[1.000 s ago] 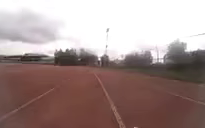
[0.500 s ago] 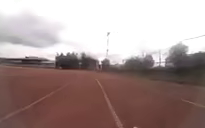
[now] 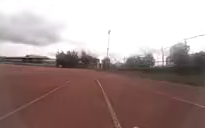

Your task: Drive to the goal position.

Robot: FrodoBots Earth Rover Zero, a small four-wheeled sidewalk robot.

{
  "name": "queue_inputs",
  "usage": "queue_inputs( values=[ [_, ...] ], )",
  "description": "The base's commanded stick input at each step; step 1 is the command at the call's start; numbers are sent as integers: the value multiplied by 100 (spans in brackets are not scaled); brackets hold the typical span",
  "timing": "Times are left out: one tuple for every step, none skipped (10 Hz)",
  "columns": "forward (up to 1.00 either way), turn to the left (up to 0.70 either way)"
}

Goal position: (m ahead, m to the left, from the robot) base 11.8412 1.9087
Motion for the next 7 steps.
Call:
queue_inputs(
  values=[
    [70,-23],
    [70,-14],
    [70,-6],
    [70,0],
    [70,0],
    [70,0],
    [70,0]
  ],
)
